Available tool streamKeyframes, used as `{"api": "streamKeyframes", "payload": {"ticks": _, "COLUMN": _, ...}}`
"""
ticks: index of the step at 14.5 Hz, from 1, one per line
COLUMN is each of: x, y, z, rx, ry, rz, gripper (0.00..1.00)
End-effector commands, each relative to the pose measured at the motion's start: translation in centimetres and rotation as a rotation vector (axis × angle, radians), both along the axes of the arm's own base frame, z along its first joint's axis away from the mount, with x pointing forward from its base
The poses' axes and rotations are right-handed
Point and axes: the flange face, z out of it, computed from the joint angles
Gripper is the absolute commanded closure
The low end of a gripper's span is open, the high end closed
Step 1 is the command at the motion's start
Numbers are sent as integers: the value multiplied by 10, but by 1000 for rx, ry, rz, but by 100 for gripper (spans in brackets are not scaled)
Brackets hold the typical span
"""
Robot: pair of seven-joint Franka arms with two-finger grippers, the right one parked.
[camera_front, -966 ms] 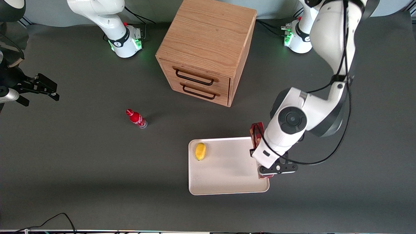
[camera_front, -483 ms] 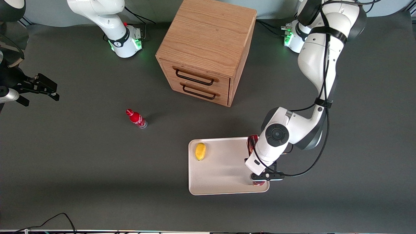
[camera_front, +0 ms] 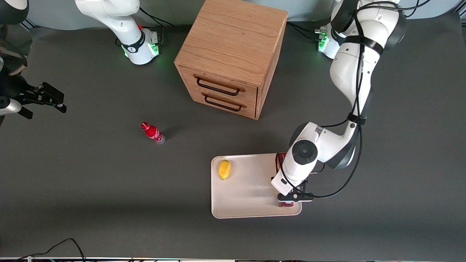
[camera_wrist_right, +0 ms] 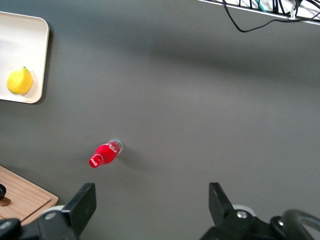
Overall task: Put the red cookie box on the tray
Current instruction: 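Carry the box over the cream tray and lower it beside the yellow fruit, then open the left gripper and raise it away from the tray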
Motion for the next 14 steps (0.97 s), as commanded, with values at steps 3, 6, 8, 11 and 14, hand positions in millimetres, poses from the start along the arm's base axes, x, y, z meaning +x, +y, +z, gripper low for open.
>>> {"api": "streamKeyframes", "payload": {"ticks": 3, "x": 5, "y": 35, "z": 75, "rx": 76, "ry": 13, "rz": 51, "gripper": 0}}
{"api": "streamKeyframes", "payload": {"ticks": 6, "x": -1, "y": 102, "z": 175, "rx": 106, "ry": 83, "rz": 16, "gripper": 0}}
{"api": "streamKeyframes", "payload": {"ticks": 8, "x": -13, "y": 153, "z": 226, "rx": 79, "ry": 165, "rz": -39, "gripper": 0}}
{"api": "streamKeyframes", "payload": {"ticks": 11, "x": -36, "y": 218, "z": 295, "rx": 49, "ry": 206, "rz": -107, "gripper": 0}}
{"api": "streamKeyframes", "payload": {"ticks": 14, "x": -65, "y": 278, "z": 351, "rx": 8, "ry": 230, "rz": -154, "gripper": 0}}
